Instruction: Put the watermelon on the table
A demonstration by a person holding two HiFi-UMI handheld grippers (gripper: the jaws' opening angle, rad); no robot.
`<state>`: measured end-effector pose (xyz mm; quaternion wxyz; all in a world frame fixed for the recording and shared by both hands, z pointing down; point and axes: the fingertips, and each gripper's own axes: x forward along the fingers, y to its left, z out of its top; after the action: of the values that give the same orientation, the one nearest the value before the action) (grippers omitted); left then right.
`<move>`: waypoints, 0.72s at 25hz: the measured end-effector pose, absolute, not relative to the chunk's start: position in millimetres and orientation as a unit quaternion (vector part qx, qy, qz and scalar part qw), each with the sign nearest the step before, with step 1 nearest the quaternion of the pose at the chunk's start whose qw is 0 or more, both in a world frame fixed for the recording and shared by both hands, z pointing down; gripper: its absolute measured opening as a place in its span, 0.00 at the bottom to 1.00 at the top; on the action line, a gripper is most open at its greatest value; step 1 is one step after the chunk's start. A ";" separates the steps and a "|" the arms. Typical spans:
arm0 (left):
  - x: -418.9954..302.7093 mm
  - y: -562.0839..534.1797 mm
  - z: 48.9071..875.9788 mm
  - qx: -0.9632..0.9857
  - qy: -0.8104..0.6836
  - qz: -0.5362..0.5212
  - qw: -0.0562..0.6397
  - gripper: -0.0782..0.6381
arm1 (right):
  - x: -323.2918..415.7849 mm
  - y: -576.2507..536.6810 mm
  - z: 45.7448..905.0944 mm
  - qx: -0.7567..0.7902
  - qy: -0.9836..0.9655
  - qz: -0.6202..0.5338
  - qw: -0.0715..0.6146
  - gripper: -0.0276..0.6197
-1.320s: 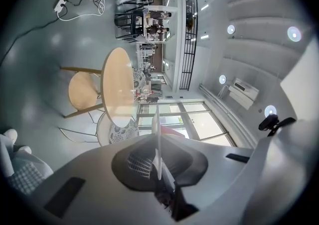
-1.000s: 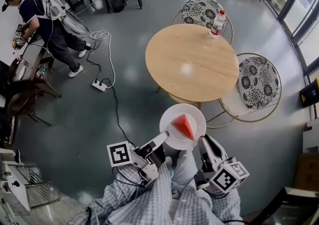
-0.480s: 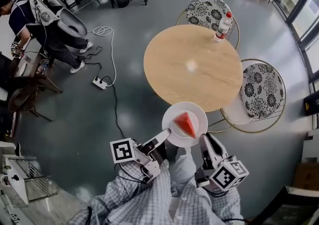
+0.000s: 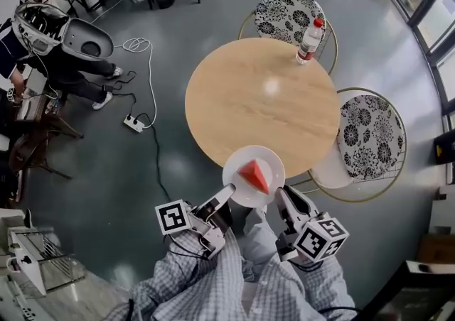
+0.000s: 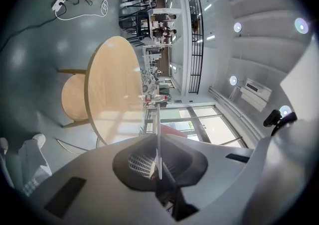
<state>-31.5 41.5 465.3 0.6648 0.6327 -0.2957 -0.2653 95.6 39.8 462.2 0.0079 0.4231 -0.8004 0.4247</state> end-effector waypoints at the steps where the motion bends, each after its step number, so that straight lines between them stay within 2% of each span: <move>1: -30.3 35.9 470.1 0.631 -0.300 -0.263 0.665 0.14 | 96.7 33.6 466.6 0.421 -0.800 0.427 0.015 0.16; 18: -13.2 -24.8 523.3 0.606 -0.345 -0.258 0.668 0.14 | 111.3 -34.7 526.8 0.411 -0.776 0.476 0.050 0.15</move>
<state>-13.2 -24.8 523.3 0.6683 0.6065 -0.3452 -0.2577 111.3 -34.7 526.8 0.0504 0.4107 -0.7758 0.4764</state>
